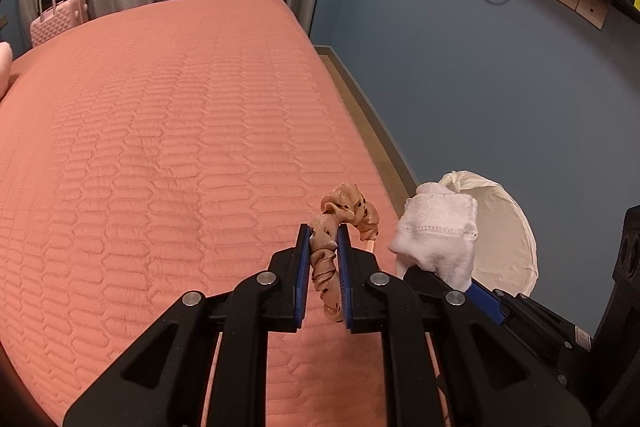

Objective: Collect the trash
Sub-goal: 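Lift and carry scrunchie and sock over the wastebasket with both tools, then open both tools to drop scrunchie and sock into the wastebasket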

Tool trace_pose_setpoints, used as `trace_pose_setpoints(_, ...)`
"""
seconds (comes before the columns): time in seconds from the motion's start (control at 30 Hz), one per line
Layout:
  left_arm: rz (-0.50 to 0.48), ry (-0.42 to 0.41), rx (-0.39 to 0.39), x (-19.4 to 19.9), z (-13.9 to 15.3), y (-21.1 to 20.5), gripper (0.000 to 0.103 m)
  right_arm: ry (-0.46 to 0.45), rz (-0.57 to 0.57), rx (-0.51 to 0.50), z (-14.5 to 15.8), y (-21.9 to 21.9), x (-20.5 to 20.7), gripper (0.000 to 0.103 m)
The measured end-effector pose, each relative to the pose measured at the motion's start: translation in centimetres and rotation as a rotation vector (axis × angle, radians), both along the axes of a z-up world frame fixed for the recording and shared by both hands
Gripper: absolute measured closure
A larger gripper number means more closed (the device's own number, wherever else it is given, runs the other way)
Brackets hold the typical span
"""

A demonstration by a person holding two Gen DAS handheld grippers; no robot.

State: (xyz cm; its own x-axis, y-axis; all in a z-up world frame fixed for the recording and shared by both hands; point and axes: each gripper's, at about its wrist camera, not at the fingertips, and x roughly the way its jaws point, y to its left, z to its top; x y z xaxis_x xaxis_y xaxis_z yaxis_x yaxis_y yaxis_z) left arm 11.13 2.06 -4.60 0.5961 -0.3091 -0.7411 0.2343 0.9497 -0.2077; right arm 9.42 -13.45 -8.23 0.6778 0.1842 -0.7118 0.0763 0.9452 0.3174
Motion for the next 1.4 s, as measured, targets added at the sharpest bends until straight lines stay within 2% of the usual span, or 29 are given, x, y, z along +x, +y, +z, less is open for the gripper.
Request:
trace_pose_setpoints(0.73, -0.210, -0.039, 0.046, -1.8, 1.8, -13.1, 0.090, -0.038, -0.217, 0.035, 1.0, -12.5, -5.2, 0.083)
trace_pose_setpoints(1.1, -0.275, -0.031, 0.054, -1.4, 1.6, -17.0, 0.088, -0.036, -0.297, 0.031, 0.2, -16.7, -5.9, 0.082)
trace_pose_setpoints(1.27, -0.285, -0.027, 0.049, -1.2, 1.6, -17.7, 0.085, -0.038, -0.313, 0.019, 0.1, -17.5, -5.5, 0.078)
trace_pose_setpoints(1.4, -0.262, -0.031, 0.046, -0.7, 1.8, -17.5, 0.067, -0.046, -0.341, 0.025, 0.2, -17.7, -5.6, 0.077)
